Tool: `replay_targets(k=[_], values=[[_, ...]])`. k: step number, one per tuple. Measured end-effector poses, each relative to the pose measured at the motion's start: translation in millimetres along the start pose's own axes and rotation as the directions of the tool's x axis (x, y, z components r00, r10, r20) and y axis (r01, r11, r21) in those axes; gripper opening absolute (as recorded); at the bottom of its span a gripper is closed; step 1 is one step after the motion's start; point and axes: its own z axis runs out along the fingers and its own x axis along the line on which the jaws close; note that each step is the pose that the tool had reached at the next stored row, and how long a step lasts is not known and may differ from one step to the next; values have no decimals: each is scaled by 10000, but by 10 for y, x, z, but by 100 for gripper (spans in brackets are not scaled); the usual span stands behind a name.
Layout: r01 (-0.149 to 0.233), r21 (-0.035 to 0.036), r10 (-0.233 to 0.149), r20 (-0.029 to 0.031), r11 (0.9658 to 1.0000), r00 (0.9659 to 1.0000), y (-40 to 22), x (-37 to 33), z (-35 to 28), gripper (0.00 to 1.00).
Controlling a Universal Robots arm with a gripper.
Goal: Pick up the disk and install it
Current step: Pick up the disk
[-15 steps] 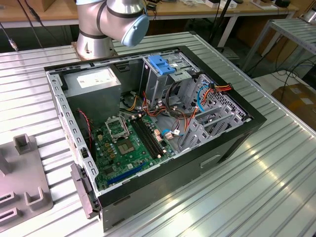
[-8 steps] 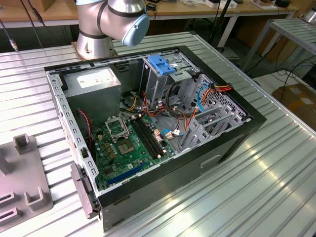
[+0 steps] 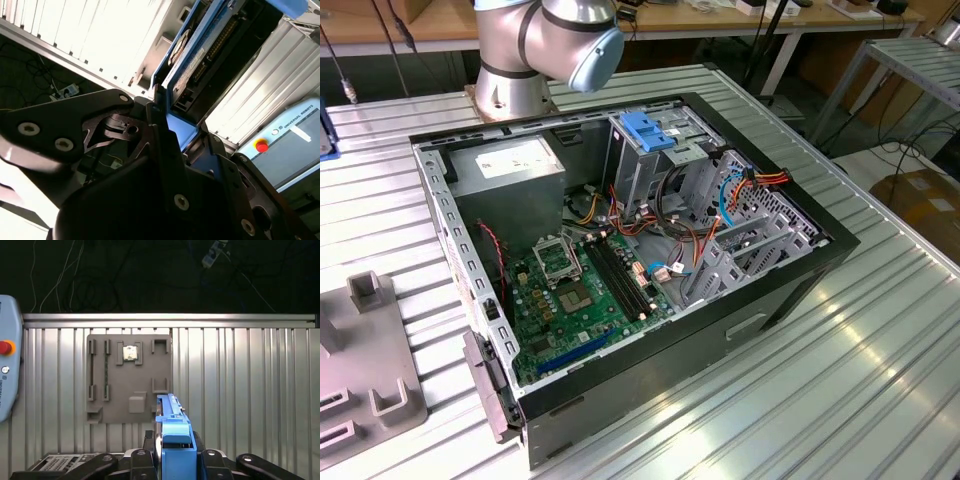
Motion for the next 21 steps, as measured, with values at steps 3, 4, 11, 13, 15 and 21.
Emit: replay_targets(k=[3,4,11,13,15,21], values=[[-1,-14,1,-1,10000,10000,-127,-2,-4,37],[0,-18,0,-1,10000,10000,-173,-2,-5,37],[-1,-40,1,-1,10000,10000,-454,-5,-12,37],[-1,-46,1,-1,10000,10000,-527,-6,-14,37],[-1,-49,1,0,10000,10000,-605,-7,-16,37],[-4,-51,4,-5,10000,10000,-882,-10,-23,37]])
